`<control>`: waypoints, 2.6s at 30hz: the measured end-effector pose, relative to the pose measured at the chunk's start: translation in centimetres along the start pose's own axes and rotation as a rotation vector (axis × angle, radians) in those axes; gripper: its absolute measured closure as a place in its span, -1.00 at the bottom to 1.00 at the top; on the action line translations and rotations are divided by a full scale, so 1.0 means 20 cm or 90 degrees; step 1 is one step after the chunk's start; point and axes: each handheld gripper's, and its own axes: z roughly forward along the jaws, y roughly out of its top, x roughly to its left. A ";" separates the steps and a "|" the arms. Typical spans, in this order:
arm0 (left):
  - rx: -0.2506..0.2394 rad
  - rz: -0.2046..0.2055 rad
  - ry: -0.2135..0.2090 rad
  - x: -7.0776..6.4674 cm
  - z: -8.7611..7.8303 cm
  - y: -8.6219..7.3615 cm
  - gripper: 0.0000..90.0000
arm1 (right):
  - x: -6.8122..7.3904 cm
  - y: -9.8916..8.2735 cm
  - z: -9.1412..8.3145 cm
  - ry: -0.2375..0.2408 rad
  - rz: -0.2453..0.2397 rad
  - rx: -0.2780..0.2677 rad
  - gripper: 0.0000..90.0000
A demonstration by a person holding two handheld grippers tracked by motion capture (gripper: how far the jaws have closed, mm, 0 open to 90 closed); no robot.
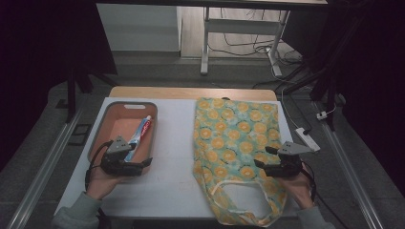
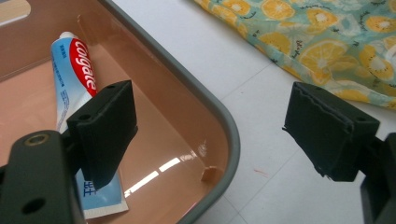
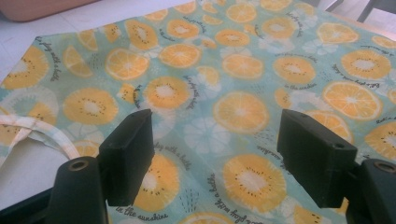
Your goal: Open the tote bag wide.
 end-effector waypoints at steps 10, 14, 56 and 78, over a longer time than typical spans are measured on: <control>-0.008 0.005 -0.007 -0.01 0.00 0.01 -0.59 | 0.00 0.00 -0.01 -0.003 0.006 0.000 -0.37; -0.006 0.022 -0.012 -0.03 -0.01 0.02 -0.58 | 0.00 0.00 -0.02 -0.009 0.007 -0.003 -0.36; 0.110 0.213 -0.216 -0.58 0.61 0.43 -0.55 | 0.02 -0.01 -0.02 0.009 0.018 -0.007 -0.33; 0.193 0.216 -0.220 -0.57 0.76 0.34 0.92 | 0.03 -0.03 -0.01 0.000 0.010 0.009 -0.34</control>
